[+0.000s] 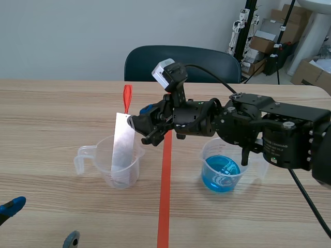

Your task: Do the redox reaction experiment. lift the metal plate out of the left beaker

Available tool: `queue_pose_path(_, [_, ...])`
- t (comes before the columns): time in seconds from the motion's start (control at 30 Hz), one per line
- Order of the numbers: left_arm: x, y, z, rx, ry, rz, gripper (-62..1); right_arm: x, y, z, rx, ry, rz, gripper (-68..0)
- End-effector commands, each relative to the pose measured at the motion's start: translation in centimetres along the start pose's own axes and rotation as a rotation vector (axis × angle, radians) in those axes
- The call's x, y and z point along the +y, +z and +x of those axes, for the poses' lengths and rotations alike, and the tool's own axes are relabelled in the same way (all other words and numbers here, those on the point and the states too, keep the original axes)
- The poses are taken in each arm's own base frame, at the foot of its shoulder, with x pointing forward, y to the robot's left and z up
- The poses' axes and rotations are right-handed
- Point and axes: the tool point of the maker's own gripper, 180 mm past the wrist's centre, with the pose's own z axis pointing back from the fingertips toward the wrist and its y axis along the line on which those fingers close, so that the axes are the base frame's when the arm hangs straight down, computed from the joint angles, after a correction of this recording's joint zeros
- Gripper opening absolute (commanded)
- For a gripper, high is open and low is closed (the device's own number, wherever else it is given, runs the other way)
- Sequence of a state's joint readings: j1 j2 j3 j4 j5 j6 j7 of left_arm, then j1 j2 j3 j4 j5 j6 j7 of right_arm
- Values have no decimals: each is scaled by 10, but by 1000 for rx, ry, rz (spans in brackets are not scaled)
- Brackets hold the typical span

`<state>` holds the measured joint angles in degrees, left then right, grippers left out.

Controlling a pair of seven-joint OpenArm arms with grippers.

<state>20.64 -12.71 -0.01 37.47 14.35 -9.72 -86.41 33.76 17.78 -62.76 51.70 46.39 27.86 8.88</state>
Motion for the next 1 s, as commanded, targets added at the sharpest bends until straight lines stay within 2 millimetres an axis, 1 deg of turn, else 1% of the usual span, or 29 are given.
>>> queue_pose_path(0.0, [0,2,9,-42,2,1,14,1,-4,22,-51,18,14,-455])
queue_pose_path(0.03, [0,2,9,-42,2,1,14,1,-4,22,-51,18,14,-463])
queue_pose_path(0.33, [0,2,9,-42,2,1,14,1,-4,20,-36,18,14,-459])
queue_pose_path(0.6, [0,2,9,-42,2,1,14,0,-5,21,-45,18,7,-458])
queue_pose_path(0.97, [0,2,9,-41,2,0,14,7,-13,22,-41,13,16,-458])
